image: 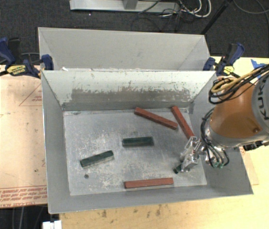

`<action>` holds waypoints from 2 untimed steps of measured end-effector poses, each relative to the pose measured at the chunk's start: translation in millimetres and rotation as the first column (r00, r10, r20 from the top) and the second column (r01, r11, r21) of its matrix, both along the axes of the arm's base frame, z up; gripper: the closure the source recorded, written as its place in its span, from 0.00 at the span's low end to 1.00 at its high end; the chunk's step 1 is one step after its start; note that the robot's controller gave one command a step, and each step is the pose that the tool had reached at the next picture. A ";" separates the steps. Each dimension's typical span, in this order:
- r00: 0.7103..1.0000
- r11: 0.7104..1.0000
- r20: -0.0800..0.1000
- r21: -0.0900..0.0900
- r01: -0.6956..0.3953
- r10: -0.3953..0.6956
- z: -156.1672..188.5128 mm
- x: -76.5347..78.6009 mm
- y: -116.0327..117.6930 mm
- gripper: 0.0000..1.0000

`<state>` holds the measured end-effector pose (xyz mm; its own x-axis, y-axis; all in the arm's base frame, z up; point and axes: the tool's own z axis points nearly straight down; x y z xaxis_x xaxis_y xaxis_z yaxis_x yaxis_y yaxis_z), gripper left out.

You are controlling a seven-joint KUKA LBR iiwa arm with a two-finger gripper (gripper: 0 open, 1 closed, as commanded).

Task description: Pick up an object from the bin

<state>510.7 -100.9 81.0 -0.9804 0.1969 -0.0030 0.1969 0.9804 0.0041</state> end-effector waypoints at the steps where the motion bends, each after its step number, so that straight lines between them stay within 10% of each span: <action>1: 1.000 1.000 0.008 -0.001 0.000 0.000 0.5 1.7 0.5 1.00; 2: 1.000 1.000 -0.005 -0.002 0.000 0.000 44.5 2.4 -2.0 1.00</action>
Offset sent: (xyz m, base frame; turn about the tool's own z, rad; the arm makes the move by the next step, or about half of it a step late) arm 0.0171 -0.0065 0.1540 -0.0035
